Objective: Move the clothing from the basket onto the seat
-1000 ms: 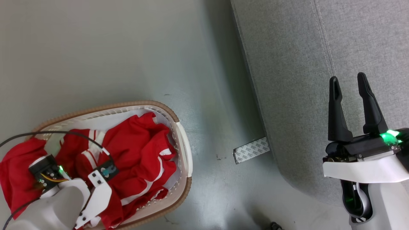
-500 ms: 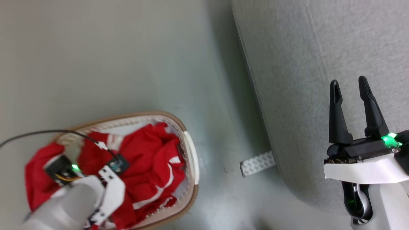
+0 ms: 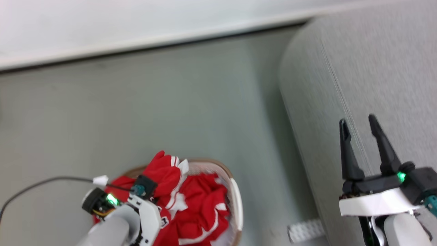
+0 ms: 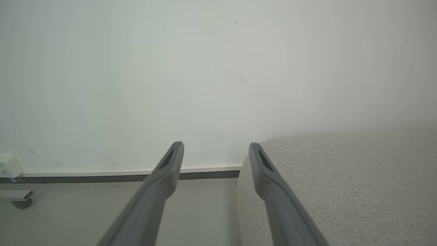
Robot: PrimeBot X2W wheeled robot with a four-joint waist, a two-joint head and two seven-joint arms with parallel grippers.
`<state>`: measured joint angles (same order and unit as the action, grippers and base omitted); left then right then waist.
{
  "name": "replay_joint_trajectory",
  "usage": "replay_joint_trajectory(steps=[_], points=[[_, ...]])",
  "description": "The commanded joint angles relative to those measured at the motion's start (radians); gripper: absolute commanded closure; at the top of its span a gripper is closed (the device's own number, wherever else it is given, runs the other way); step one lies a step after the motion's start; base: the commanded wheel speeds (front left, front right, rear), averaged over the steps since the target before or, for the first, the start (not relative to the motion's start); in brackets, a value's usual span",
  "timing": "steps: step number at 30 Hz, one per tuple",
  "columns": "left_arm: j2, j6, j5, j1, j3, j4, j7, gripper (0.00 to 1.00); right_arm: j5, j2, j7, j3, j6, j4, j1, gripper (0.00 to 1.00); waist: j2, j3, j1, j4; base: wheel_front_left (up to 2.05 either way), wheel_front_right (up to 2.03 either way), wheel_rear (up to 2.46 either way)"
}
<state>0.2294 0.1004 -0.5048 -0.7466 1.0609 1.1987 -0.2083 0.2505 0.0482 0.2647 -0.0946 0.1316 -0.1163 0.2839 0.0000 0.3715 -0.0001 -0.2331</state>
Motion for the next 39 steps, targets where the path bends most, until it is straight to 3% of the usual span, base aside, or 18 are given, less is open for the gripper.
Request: replay_joint_trajectory(steps=[1,7,18,30,39], points=[[-0.004,-0.002,-0.014,0.027,-0.01,-0.004,-0.018,1.0,-0.001,0.004,-0.001,0.001,-0.002,-0.007,-0.021,0.0,0.0,-0.114,0.0001,0.092,0.0,0.0,0.0],[0.005,-0.02,-0.056,0.074,-0.071,-0.092,-0.057,1.0,-0.011,0.004,-0.001,0.0,-0.002,-0.033,-0.074,0.0,0.0,-0.226,0.0001,0.158,0.0,0.0,0.0],[0.115,-0.101,-0.049,0.149,-0.242,-0.558,-0.056,1.0,0.023,0.004,-0.001,-0.022,-0.002,-0.062,-0.153,0.0,0.0,-0.374,0.0001,0.246,0.0,0.0,0.0],[0.16,-0.196,-0.116,0.074,-0.361,-0.988,0.011,1.0,0.051,0.004,-0.001,-0.081,-0.002,-0.049,-0.176,0.0,0.0,-0.406,0.0001,0.269,0.0,0.0,0.0],[0.182,-0.237,-0.139,0.089,-0.385,-1.098,0.054,1.0,0.075,0.003,-0.001,-0.151,-0.002,-0.032,-0.166,0.0,0.0,-0.401,0.0001,0.26,0.0,0.0,0.0]])
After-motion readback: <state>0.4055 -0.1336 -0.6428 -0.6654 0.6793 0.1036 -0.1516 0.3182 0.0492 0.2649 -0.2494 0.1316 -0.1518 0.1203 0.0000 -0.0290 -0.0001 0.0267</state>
